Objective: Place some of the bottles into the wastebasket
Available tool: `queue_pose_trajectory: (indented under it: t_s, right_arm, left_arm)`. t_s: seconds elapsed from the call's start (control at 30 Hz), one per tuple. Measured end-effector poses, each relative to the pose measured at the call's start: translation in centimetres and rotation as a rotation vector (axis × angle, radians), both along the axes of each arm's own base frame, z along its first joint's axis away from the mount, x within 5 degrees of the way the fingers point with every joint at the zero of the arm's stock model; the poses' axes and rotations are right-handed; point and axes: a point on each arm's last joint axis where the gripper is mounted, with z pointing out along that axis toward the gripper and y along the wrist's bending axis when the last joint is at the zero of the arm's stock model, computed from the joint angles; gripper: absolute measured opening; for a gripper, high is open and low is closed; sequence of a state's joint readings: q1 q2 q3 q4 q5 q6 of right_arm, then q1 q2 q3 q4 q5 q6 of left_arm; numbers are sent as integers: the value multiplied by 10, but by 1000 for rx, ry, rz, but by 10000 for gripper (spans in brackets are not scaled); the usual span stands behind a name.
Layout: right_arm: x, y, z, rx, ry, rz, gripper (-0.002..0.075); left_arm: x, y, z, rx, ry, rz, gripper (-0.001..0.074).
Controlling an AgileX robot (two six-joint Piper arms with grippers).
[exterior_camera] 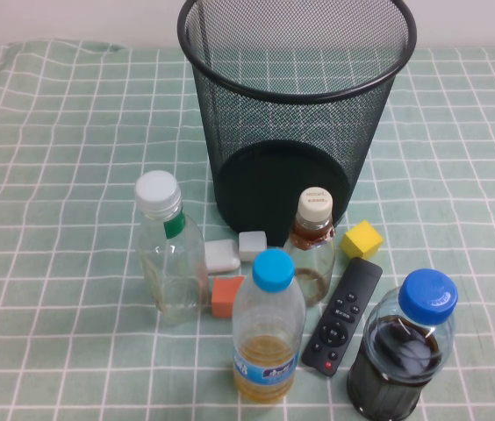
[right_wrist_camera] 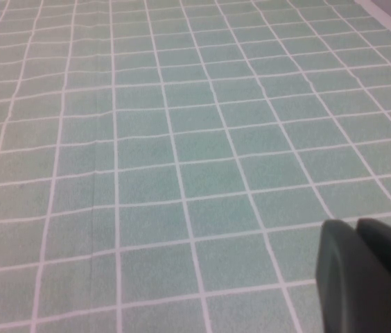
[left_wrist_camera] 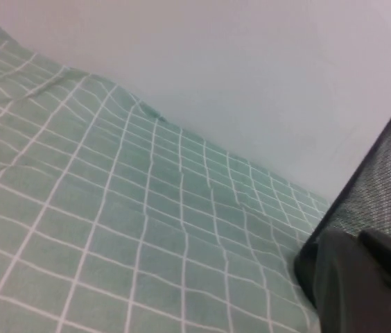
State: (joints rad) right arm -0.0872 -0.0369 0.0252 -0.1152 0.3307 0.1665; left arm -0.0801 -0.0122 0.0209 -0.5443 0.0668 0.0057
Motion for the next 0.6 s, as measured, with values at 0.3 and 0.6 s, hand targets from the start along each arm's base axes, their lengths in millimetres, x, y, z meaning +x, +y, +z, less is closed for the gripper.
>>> queue_pose_trajectory:
  t_s: [0.3,0.6]
  right_arm:
    - [0,0,0,0,0,0,-7]
    - [0,0,0,0,0,0,-7]
  left_arm:
    - [7,-11,83,172,120,-126,-4]
    - [41,-34,113,423,190,-363,-4]
